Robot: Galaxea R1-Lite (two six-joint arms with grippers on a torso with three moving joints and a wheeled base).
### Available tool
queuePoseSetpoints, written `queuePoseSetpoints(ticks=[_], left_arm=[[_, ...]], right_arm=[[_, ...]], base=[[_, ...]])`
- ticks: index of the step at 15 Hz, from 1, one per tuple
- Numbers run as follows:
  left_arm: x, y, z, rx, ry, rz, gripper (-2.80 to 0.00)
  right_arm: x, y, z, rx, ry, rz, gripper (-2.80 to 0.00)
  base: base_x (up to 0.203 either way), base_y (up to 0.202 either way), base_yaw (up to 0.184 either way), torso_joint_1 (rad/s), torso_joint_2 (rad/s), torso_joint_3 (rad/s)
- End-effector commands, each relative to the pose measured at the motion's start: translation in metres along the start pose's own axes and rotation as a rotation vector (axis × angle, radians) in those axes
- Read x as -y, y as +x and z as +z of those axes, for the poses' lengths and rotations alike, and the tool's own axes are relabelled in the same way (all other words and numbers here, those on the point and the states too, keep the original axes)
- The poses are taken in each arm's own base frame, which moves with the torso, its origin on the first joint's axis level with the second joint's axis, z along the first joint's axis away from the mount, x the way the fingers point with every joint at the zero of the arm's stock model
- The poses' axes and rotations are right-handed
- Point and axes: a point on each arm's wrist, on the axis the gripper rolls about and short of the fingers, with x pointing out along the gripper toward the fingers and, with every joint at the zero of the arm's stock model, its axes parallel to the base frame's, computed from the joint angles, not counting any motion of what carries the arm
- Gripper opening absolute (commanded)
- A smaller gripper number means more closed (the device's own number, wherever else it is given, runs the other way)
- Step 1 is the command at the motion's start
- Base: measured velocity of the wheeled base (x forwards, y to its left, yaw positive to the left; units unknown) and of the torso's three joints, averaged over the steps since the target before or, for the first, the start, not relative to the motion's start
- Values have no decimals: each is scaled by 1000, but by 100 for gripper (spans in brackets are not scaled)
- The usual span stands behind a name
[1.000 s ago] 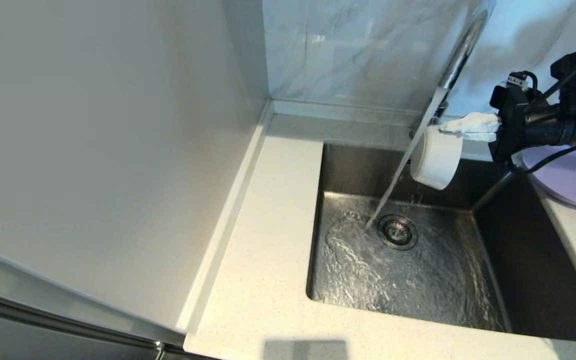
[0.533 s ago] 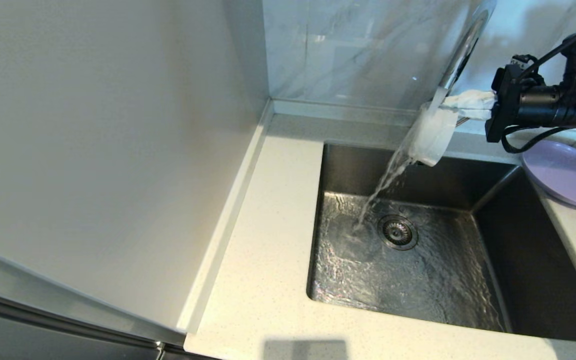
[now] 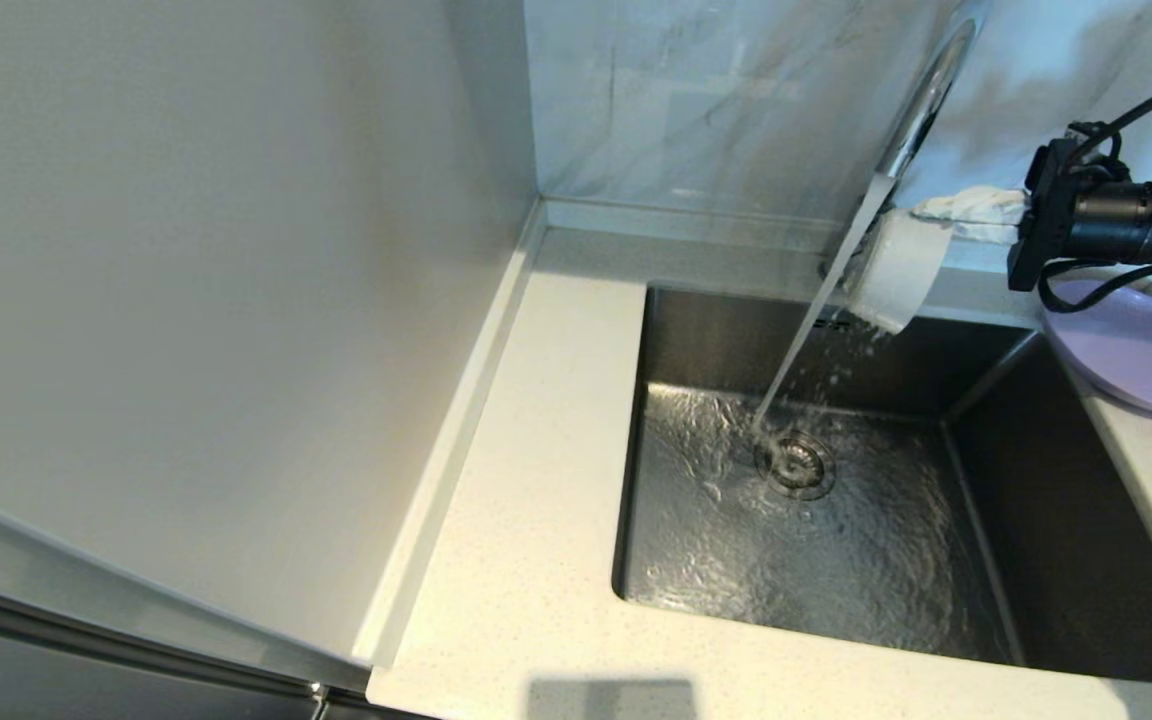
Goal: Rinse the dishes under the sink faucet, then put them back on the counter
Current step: Rinse the bowl, then place the bowl on the table
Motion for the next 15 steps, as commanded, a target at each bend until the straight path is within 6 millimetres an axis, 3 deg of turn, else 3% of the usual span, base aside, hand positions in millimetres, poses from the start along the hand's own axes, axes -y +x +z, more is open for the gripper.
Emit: queuePoseSetpoints(ticks=[1,5,11,13,15], left_arm=[[0,0,0,0,0,0,-280],[0,0,0,0,0,0,-280],[0,0,0,0,0,0,-280],[0,0,0,0,0,0,-280],[0,0,0,0,0,0,-280]], right_arm=[[-3,-20,-1,36,-12,-11,-280],[-3,-48,-14,81,-104,-55,-280],[-48,-90,-55,207,-316,-186,-280],[-60,-85,-66,317,-361,-364,-280],[-77,-69,-79,391,-347,-559,-280]], base=[[0,0,0,0,0,0],[0,0,0,0,0,0],[0,0,0,0,0,0],[0,0,0,0,0,0],[0,0,0,0,0,0]])
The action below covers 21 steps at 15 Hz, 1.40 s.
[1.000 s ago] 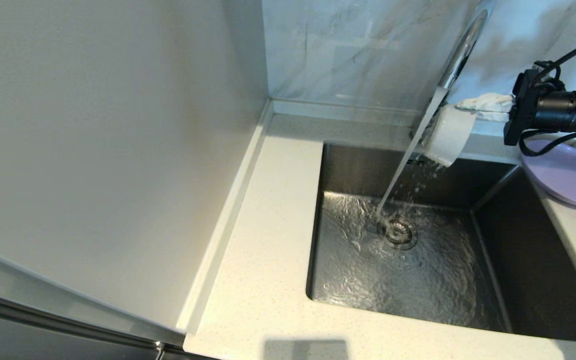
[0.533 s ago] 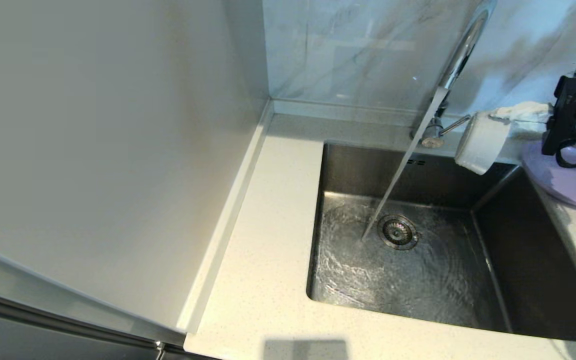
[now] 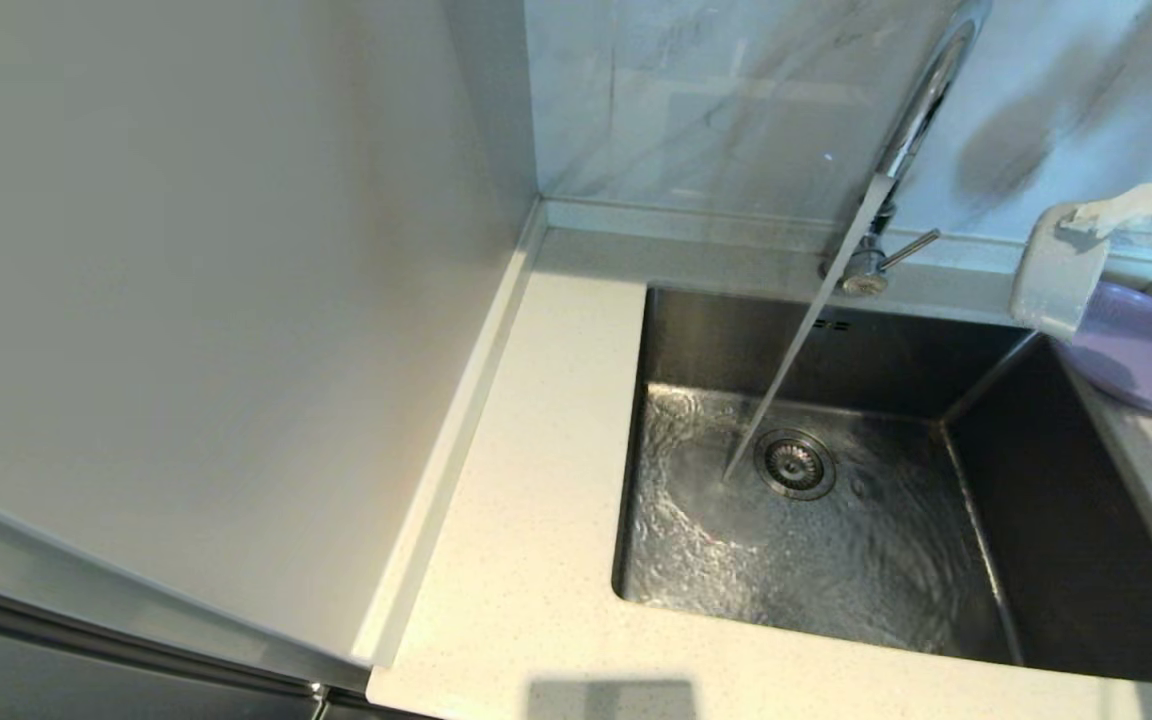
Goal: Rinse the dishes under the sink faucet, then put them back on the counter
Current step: Place the bowl on the table
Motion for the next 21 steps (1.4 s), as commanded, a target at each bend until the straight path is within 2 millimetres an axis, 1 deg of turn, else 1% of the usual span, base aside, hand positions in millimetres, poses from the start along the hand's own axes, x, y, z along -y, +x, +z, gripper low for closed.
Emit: queuePoseSetpoints(ticks=[1,2,3,5,7,8,9,11,12,13,14,16,17,18,19,20,21], left_arm=[[0,0,0,0,-1,0,-280],[0,0,0,0,-1,0,-280],[0,0,0,0,-1,0,-280],[0,0,0,0,-1,0,-280],[0,0,0,0,-1,0,-280],[0,0,0,0,-1,0,-280],[0,0,0,0,-1,0,-280],[0,0,0,0,-1,0,-280],[0,0,0,0,-1,0,-280],[0,0,0,0,-1,0,-280],[0,0,0,0,-1,0,-280],[0,0,0,0,-1,0,-280],[0,0,0,0,-1,0,-280],[0,0,0,0,-1,0,-280],[0,0,0,0,-1,0,-280],[0,0,0,0,-1,0,-280],[0,0,0,0,-1,0,-280]], right_arm=[[-40,-8,-9,62,0,-198,-280],[-51,-12,-10,66,59,-176,-280],[-62,-18,-8,57,108,-106,-280],[-80,-37,-3,23,141,58,-280],[-83,-64,11,17,246,199,-280],[-84,-73,18,26,306,250,-280],[-85,-80,27,30,392,300,-280],[-84,-86,46,42,549,391,-280],[-82,-87,56,44,614,438,-280],[-71,-83,62,36,688,469,-280],[-51,-72,61,14,780,464,-280],[-4,-50,46,-41,945,424,-280],[15,-41,37,-64,1008,405,-280],[28,-37,30,-76,1047,395,-280],[31,-38,28,-75,1051,397,-280],[24,-42,32,-63,1019,418,-280],[11,-49,41,-40,955,454,-280]], base=[[0,0,0,0,0,0],[0,0,0,0,0,0],[0,0,0,0,0,0],[0,0,0,0,0,0],[0,0,0,0,0,0],[0,0,0,0,0,0],[0,0,0,0,0,0],[0,0,0,0,0,0],[0,0,0,0,0,0],[0,0,0,0,0,0],[0,0,0,0,0,0],[0,0,0,0,0,0],[0,0,0,0,0,0],[0,0,0,0,0,0],[0,0,0,0,0,0],[0,0,0,0,0,0],[0,0,0,0,0,0]])
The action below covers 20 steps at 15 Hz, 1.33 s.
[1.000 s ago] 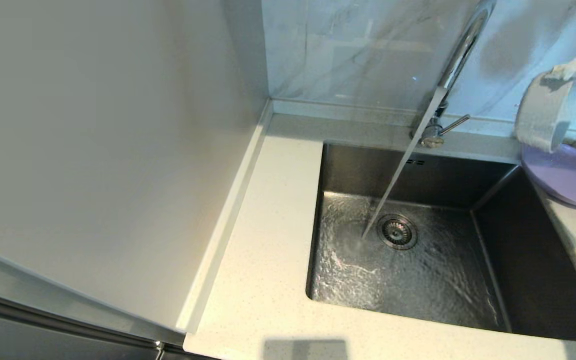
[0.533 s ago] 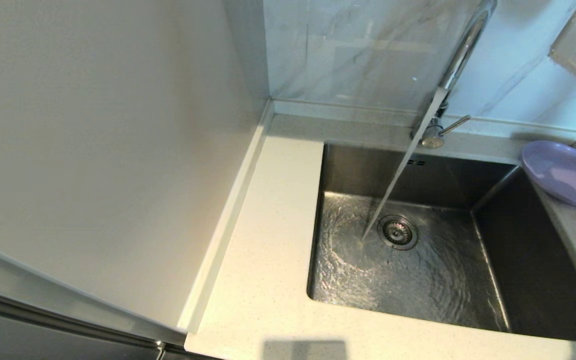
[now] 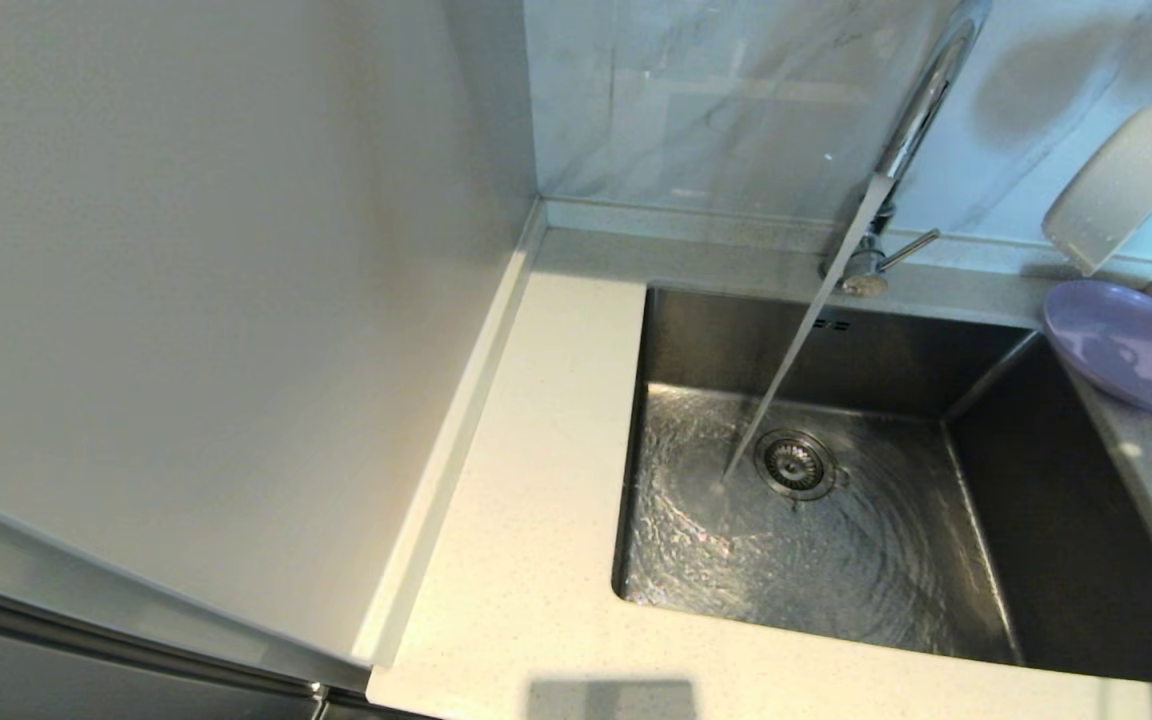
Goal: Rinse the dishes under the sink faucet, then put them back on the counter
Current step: Place the bowl on the table
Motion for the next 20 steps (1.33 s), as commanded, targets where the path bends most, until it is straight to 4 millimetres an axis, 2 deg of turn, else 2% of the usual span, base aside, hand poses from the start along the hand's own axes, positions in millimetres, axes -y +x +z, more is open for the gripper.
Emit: queuePoseSetpoints(ticks=[1,3,5,6,7,8,11,13,14,16,18,20], left_arm=[[0,0,0,0,-1,0,-280],[0,0,0,0,-1,0,-280],[0,0,0,0,-1,0,-280],[0,0,0,0,-1,0,-280],[0,0,0,0,-1,-1,-280],[0,0,0,0,-1,0,-280],[0,0,0,0,-1,0,-280],[0,0,0,0,-1,0,-280],[0,0,0,0,-1,0,-280],[0,0,0,0,-1,0,-280],[0,0,0,0,-1,0,-280],[0,0,0,0,-1,0,-280]], right_arm=[[-37,0,-17,-27,-147,82,-280],[-92,-4,-58,-71,-393,235,-280],[-119,-12,-92,-103,-567,392,-280],[-121,-13,-97,-107,-583,417,-280],[-117,-12,-93,-100,-560,421,-280],[-107,-10,-81,-84,-502,408,-280],[-58,-2,-43,-35,-302,343,-280],[-36,0,-36,-34,-249,322,-280],[-37,0,-39,-41,-259,327,-280],[-60,-2,-58,-79,-368,374,-280],[-98,-8,-98,-143,-559,461,-280],[-122,-17,-134,-196,-721,531,-280]], base=[[0,0,0,0,0,0],[0,0,0,0,0,0],[0,0,0,0,0,0],[0,0,0,0,0,0],[0,0,0,0,0,0],[0,0,0,0,0,0],[0,0,0,0,0,0],[0,0,0,0,0,0],[0,0,0,0,0,0],[0,0,0,0,0,0],[0,0,0,0,0,0],[0,0,0,0,0,0]])
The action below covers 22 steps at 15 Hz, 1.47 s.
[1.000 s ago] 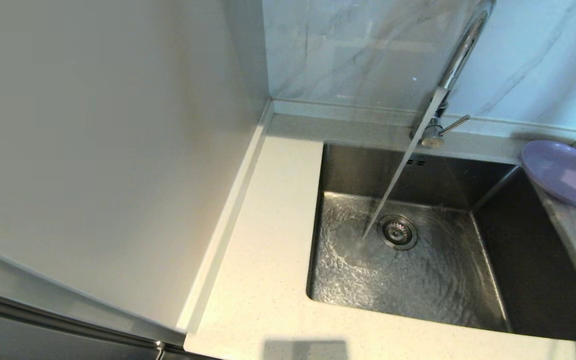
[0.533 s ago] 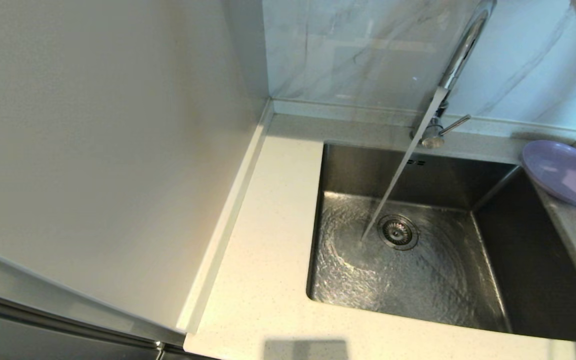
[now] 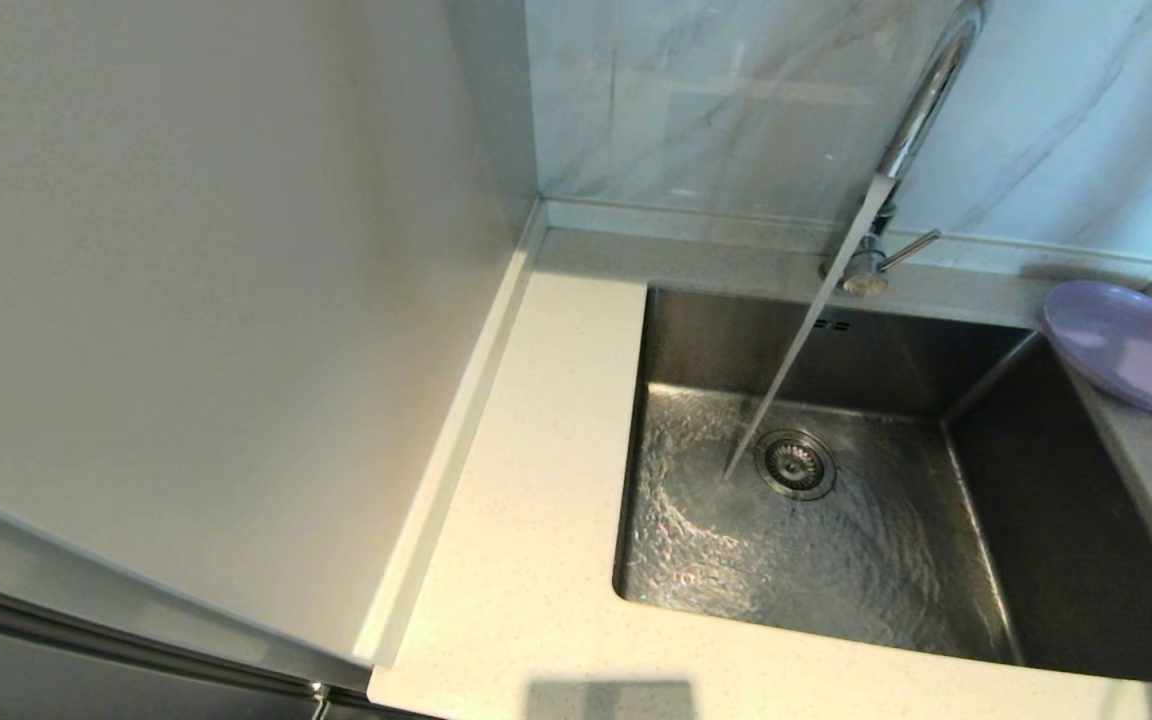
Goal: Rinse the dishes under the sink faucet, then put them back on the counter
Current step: Place the bowl on the table
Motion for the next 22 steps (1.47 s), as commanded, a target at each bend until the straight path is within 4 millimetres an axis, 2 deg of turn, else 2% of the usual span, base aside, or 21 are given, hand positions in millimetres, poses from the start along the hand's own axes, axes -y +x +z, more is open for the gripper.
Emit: queuePoseSetpoints(ticks=[1,2,4,7,10,12,17,21,22], left_arm=[[0,0,0,0,-1,1,-280],[0,0,0,0,-1,1,-280],[0,0,0,0,-1,1,-280],[0,0,0,0,-1,1,-280],[0,0,0,0,-1,1,-280],[0,0,0,0,-1,1,-280],[0,0,0,0,-1,1,-280],[0,0,0,0,-1,1,-280],[0,0,0,0,-1,1,-280]], right_arm=[[-35,10,-15,-77,-137,62,-280],[-35,10,-16,-95,-146,47,-280],[-17,4,-13,-111,-98,-39,-280],[-9,-4,-24,-146,-43,-191,-280],[5,-9,-18,-52,153,-333,-280],[15,-17,-22,-1,184,-429,-280],[35,-34,-34,-32,40,-569,-280],[48,-41,-38,-157,-329,-614,-280],[55,-41,-40,-146,-369,-667,-280]], base=[[0,0,0,0,0,0],[0,0,0,0,0,0],[0,0,0,0,0,0],[0,0,0,0,0,0],[0,0,0,0,0,0],[0,0,0,0,0,0],[0,0,0,0,0,0],[0,0,0,0,0,0],[0,0,0,0,0,0]])
